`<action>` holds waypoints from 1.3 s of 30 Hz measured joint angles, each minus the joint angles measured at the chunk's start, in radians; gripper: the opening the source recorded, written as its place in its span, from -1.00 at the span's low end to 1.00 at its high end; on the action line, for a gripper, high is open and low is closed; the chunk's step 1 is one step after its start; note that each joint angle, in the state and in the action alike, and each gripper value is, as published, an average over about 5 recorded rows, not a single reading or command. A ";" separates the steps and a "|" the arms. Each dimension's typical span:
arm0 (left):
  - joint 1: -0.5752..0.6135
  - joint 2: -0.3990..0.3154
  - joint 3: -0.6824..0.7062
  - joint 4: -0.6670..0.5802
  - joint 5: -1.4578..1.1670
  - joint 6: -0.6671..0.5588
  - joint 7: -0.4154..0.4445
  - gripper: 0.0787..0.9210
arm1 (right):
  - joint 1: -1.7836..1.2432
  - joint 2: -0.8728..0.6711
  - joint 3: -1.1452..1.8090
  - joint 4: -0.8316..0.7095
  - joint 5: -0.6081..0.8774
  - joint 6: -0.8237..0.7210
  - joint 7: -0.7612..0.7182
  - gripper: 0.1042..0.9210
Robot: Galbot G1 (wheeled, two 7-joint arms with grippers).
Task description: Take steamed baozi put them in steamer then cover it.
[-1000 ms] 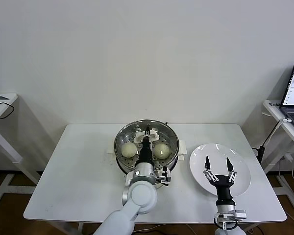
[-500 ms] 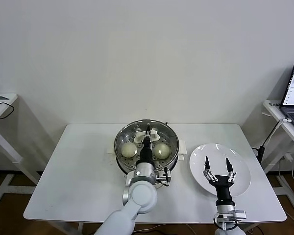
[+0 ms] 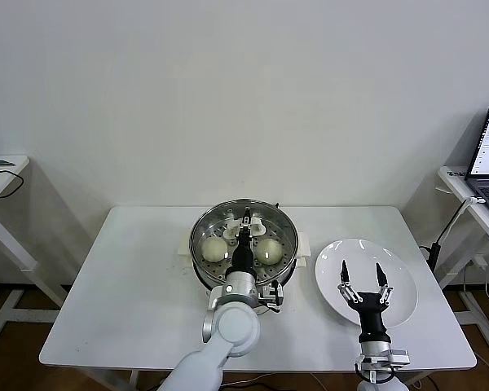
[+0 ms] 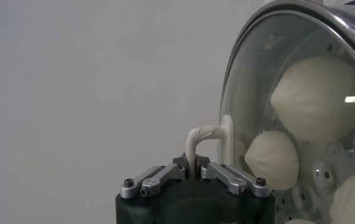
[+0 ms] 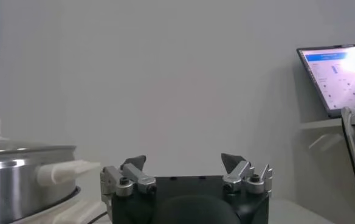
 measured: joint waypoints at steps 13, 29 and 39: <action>0.055 0.076 0.003 -0.107 -0.028 0.015 0.002 0.37 | 0.001 -0.008 -0.003 0.005 0.002 0.004 0.000 0.76; 0.247 0.199 -0.081 -0.377 -0.176 -0.013 -0.064 0.77 | -0.010 -0.024 -0.009 0.033 0.007 -0.007 0.007 0.76; 0.466 0.169 -0.390 -0.497 -0.681 -0.260 -0.209 0.77 | -0.047 -0.034 -0.006 0.111 0.006 -0.073 0.005 0.76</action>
